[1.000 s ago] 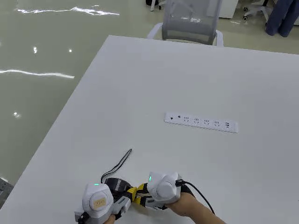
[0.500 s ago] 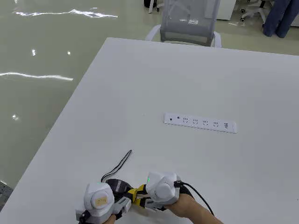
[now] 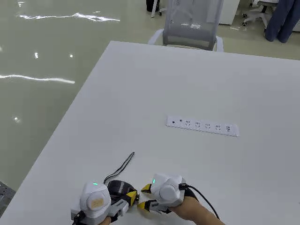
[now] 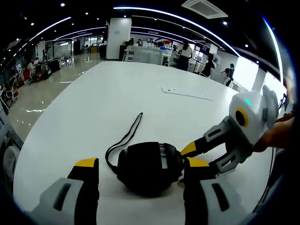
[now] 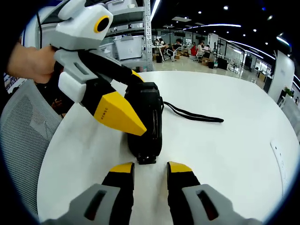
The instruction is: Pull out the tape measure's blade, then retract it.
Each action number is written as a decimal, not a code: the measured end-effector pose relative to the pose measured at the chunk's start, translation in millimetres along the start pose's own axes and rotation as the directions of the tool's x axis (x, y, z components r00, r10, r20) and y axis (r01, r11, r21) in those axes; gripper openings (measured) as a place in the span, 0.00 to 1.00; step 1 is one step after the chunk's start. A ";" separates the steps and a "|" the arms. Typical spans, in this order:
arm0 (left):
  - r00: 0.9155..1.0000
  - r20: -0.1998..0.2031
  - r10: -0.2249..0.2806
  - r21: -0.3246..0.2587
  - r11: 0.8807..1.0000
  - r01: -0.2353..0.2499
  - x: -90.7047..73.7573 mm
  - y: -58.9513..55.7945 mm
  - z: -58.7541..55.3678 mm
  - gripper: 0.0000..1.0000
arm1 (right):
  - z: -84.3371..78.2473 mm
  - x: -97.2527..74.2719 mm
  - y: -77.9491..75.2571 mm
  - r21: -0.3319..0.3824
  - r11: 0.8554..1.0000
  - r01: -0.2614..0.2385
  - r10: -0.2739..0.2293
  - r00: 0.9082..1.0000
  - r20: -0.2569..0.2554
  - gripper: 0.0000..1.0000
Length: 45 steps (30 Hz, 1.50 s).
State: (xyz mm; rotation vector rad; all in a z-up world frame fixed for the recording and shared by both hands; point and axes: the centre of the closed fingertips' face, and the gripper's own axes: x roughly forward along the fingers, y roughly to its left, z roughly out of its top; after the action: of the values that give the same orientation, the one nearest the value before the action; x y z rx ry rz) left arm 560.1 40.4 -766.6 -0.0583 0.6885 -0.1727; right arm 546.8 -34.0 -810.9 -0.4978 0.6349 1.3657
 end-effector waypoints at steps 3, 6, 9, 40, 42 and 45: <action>1.000 0.004 -0.010 0.029 1.000 0.010 -4.3 1.6 3.4 0.73 | -1.1 -3.8 0.6 -0.008 1.000 0.006 -0.006 1.000 -0.004 0.29; 1.000 0.007 -0.016 0.044 0.999 0.016 -8.3 3.3 6.5 0.72 | -1.8 -10.3 -1.1 0.002 1.000 0.020 -0.020 1.000 0.001 0.30; 1.000 0.004 -0.028 0.067 0.997 0.027 -12.1 5.0 6.2 0.72 | -3.7 -19.3 -2.8 0.017 0.999 0.046 -0.046 0.999 0.008 0.35; 0.952 -0.092 -0.294 0.345 0.887 0.307 -59.2 -30.4 -12.0 0.81 | -44.3 -132.9 32.3 0.275 0.925 0.264 -0.281 0.959 0.024 0.69; 0.951 -0.094 -0.295 0.352 0.883 0.309 -59.8 -29.1 -12.3 0.81 | -48.8 -139.7 34.4 0.285 0.918 0.275 -0.291 0.956 0.014 0.72; 0.951 -0.107 -0.290 0.374 0.875 0.309 -62.3 -25.7 -13.1 0.81 | -52.5 -149.7 38.1 0.297 0.912 0.284 -0.303 0.953 0.020 0.74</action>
State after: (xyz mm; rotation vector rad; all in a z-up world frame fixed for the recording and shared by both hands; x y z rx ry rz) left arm 500.8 26.2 -734.8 0.2217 0.6797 -0.6099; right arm 489.9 -173.0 -747.3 -0.2942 0.6654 0.9783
